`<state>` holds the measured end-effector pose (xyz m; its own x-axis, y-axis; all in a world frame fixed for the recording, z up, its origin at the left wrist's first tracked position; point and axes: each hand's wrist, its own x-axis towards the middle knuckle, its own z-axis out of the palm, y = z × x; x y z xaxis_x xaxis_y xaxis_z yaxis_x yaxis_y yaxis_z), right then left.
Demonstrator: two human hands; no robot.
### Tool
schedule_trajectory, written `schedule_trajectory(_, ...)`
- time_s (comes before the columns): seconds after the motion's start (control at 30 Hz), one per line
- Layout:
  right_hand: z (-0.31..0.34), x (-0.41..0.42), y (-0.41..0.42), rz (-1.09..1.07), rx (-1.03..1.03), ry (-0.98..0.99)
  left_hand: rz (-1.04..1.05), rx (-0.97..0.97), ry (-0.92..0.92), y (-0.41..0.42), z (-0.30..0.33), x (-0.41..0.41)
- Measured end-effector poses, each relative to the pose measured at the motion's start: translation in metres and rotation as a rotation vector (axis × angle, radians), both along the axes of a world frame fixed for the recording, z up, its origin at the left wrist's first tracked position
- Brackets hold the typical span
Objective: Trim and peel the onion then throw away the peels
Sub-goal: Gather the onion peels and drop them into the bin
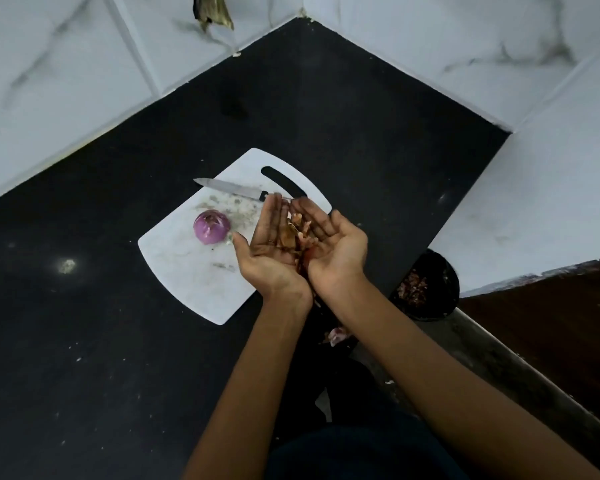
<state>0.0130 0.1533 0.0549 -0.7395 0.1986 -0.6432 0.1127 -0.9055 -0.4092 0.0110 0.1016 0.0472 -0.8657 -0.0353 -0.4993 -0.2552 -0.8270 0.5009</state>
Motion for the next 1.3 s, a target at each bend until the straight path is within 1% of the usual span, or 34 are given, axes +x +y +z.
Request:
schedule_trajectory(0.2, 0.027, 0.003, 0.019, -0.048, 0.087, 0.041, -0.062, -0.016, 0.056, 0.026, 0.019, -0.001)
schedule_trajectory(0.3, 0.035, 0.008, 0.04, -0.113, 0.096, 0.075, -0.116, -0.006, 0.091, 0.047, 0.028, 0.001)
schedule_trajectory(0.43, 0.04, 0.02, 0.075, -0.198, 0.126, 0.083, -0.213, -0.003, 0.094, 0.082, 0.035, 0.009)
schedule_trajectory(0.7, 0.036, 0.075, 0.181, -0.473, 0.121, 0.071, -0.521, 0.042, 0.069, 0.19, 0.036, 0.054)
schedule_trajectory(0.8, 0.033, 0.098, 0.222, -0.539, 0.115, 0.088, -0.589, 0.075, 0.065, 0.233, 0.036, 0.074)
schedule_trajectory(0.97, 0.017, 0.133, 0.286, -0.618, 0.077, 0.106, -0.659, 0.098, 0.049, 0.298, 0.02, 0.107)
schedule_trajectory(1.17, -0.021, 0.149, 0.338, -0.639, 0.038, 0.038, -0.687, -0.02, 0.001, 0.351, -0.014, 0.122)
schedule_trajectory(1.3, -0.065, 0.143, 0.37, -0.669, -0.025, -0.025, -0.719, -0.095, -0.098, 0.382, -0.052, 0.114)
